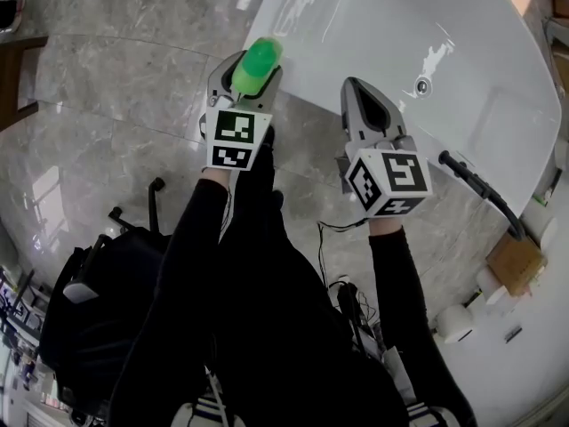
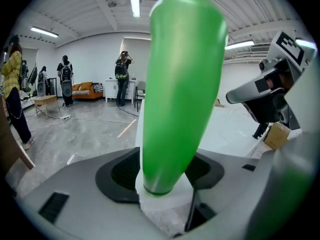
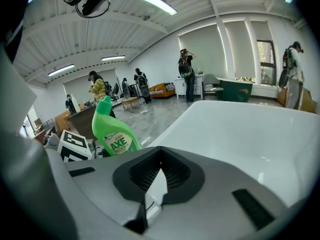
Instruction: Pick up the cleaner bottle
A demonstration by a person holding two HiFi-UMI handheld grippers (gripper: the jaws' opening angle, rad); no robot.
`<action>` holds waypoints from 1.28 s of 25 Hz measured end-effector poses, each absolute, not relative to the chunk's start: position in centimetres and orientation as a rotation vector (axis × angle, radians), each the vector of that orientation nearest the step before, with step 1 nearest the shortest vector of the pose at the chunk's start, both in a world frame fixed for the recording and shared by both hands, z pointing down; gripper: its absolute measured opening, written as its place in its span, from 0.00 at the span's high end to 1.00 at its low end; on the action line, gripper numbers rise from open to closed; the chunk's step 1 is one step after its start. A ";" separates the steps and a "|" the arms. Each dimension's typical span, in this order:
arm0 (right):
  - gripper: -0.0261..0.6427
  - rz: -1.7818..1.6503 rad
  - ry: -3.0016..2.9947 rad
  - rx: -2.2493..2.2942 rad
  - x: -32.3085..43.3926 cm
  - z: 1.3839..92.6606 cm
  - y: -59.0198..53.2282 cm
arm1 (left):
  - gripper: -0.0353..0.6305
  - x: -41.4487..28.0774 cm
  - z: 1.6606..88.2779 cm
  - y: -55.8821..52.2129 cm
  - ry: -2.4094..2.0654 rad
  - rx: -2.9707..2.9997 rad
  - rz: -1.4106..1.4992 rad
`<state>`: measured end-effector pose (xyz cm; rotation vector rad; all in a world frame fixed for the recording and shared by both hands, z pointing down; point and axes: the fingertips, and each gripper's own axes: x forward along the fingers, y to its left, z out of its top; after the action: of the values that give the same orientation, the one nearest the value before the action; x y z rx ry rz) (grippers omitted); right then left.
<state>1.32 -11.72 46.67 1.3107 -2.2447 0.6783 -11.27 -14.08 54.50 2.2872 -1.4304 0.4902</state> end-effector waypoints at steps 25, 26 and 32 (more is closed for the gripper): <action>0.96 0.709 -2.234 1.251 0.8 49.9 -11.3 | 0.59 -10.6 54.7 -15.8 -1.580 2.374 0.383; 0.96 0.711 -2.233 1.250 0.8 50.0 -11.3 | 0.60 -10.7 54.6 -15.9 -1.588 2.375 0.379; 0.96 0.718 -2.230 1.248 0.8 50.4 -11.1 | 0.62 -10.7 54.4 -16.1 -1.613 2.395 0.373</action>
<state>0.82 -11.09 50.41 1.2477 -2.2299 0.7177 -10.70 -16.07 54.40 2.3952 -1.6132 0.3726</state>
